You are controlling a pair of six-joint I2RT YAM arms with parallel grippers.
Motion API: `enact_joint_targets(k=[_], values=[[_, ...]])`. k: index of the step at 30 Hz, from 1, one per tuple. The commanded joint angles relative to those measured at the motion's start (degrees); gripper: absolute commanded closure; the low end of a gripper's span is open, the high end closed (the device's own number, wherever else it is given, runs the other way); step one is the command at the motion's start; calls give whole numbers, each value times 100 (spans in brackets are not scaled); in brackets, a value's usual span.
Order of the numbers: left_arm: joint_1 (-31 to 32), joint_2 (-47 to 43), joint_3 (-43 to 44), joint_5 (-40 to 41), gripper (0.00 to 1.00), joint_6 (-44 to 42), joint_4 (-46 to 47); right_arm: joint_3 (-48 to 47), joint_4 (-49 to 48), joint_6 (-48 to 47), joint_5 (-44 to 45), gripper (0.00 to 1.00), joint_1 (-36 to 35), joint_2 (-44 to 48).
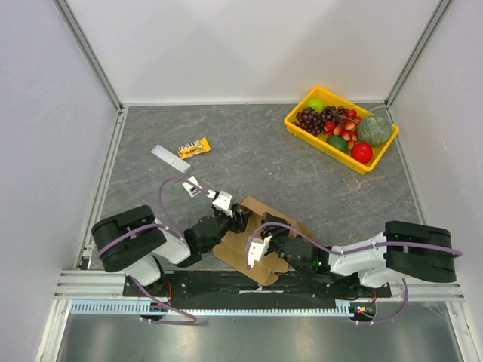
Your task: Fold the paper box
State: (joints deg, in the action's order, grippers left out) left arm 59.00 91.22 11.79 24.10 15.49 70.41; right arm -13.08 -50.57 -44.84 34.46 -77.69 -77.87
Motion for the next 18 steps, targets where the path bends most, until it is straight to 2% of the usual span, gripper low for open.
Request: enact_joint_targets(k=[1,14,17,18], values=[[41,-438,-203,-335,39,200,-141,60,-288,335,-158,57,-36,456],[173,-1791,-994,-714,35,710,-1107,51,3,880,-686,45,-27,1273],[199,-2239,-1152,-643,35,877,-1468,-62,-15,1327,-914,45,78,1458],[208,-2405,-1170,-608,35,912,-1626,-193,185,1772,-1149,44,200,1519]])
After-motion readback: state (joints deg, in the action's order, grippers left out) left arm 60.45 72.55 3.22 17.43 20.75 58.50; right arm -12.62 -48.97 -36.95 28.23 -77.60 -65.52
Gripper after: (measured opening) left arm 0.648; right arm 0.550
